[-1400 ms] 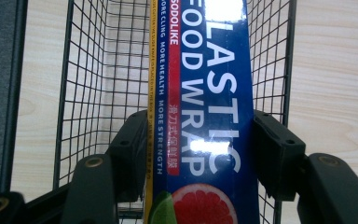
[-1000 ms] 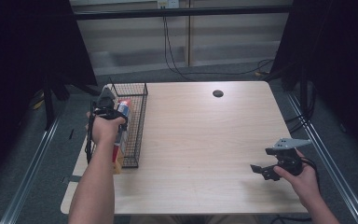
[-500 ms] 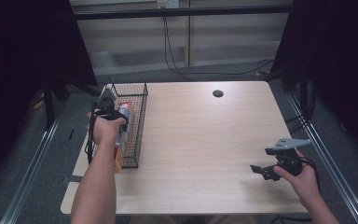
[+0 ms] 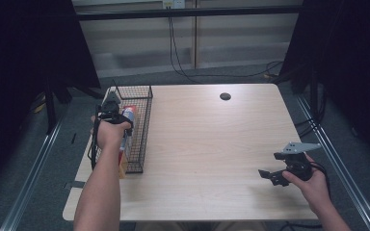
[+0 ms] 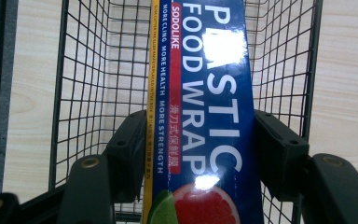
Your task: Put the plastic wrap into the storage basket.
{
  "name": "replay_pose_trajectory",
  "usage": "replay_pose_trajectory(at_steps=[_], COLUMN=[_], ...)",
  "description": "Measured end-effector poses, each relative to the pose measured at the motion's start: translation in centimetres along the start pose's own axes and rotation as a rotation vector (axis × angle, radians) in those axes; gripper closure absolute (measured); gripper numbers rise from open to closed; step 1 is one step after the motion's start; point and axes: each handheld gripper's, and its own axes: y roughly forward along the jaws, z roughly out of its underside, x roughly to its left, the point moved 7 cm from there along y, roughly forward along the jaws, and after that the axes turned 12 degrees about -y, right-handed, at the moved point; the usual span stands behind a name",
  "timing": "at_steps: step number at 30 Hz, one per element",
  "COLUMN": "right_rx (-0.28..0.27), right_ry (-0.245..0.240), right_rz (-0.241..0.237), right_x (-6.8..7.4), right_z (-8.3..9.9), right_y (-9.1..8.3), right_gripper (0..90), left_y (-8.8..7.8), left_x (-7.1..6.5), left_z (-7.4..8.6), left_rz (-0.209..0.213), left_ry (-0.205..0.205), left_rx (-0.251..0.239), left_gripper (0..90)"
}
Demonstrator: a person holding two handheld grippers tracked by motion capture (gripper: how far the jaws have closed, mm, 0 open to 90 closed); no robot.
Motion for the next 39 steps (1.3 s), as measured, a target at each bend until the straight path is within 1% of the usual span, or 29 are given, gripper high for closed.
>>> replay_pose_trajectory(at_steps=[5, 8, 11, 17, 19, 21, 23, 24, 26, 27, 28, 29, 30, 32, 35, 37, 39], right_rx=[-0.002, -0.003, -0.005, -0.005, -0.006, -0.004, -0.002, -0.005, -0.006, -0.006, -0.006, -0.007, -0.005, -0.005, -0.007, -0.01, -0.007], right_ry=[0.002, 0.004, 0.003, 0.001, -0.004, -0.002, 0.0, 0.001, -0.002, -0.003, -0.002, 0.0, 0.001, -0.003, -0.006, -0.005, -0.004], right_rz=[0.0, -0.001, -0.004, -0.003, -0.001, -0.003, -0.004, 0.002, 0.004, 0.003, 0.002, 0.001, 0.0, 0.004, -0.003, -0.003, -0.003], right_x=[0.0, 0.0, 0.0, -0.1, -0.1, 0.0, 0.0, 0.0, 0.0, 0.1, 0.1, 0.2, 0.2, 0.2, 0.2, 0.2, 0.2], right_z=[-0.1, -0.1, -0.1, -0.2, -0.2, -0.2, -0.2, -0.2, -0.2, -0.3, -0.3, -0.3, -0.3, -0.4, -0.4, -0.4, -0.4], right_y=[0.1, 0.1, 0.0, 0.1, 0.2, 0.2, 0.1, 0.0, -0.1, 0.0, 0.0, 0.0, 0.0, 0.0, 0.1, 0.1, 0.1], right_gripper=[5.8, 5.8, 5.8, 5.8, 5.8, 5.9, 5.9, 5.9, 5.8, 5.8, 5.8, 5.9, 5.8, 5.9, 5.9, 5.9, 5.9], left_y=[0.0, 0.0, -0.3, -1.5, -2.0, -2.5, -3.0, -3.3, -3.8, -4.1, -4.3, -4.6, -4.9, -5.5, -6.1, -6.4, -6.7], left_x=[0.0, 0.0, -0.2, -0.4, -0.7, -0.9, -1.3, -1.4, -1.7, -1.8, -1.9, -2.2, -2.2, -2.6, -3.2, -3.5, -3.9], left_z=[0.0, 0.0, -0.1, -0.5, -0.6, -0.6, -0.6, -0.6, -0.4, -0.4, -0.4, -0.3, -0.4, -0.4, -0.2, 0.0, 0.1], left_rz=[0.004, 0.013, 0.024, 0.065, 0.082, 0.094, 0.108, 0.113, 0.133, 0.14, 0.148, 0.159, 0.164, 0.175, 0.208, 0.216, 0.233], left_ry=[0.002, 0.001, -0.005, 0.023, 0.021, 0.032, 0.034, 0.048, 0.05, 0.065, 0.069, 0.061, 0.076, 0.089, 0.107, 0.126, 0.13], left_rx=[0.001, -0.003, -0.026, -0.052, -0.059, -0.063, -0.065, -0.068, -0.075, -0.073, -0.075, -0.075, -0.08, -0.09, -0.087, -0.087, -0.086], left_gripper=[40.6, 39.6, 37.9, 23.8, 22.4, 21.2, 20.7, 20.5, 20.0, 20.0, 19.8, 19.6, 19.5, 19.2, 17.8, 16.9, 16.7])
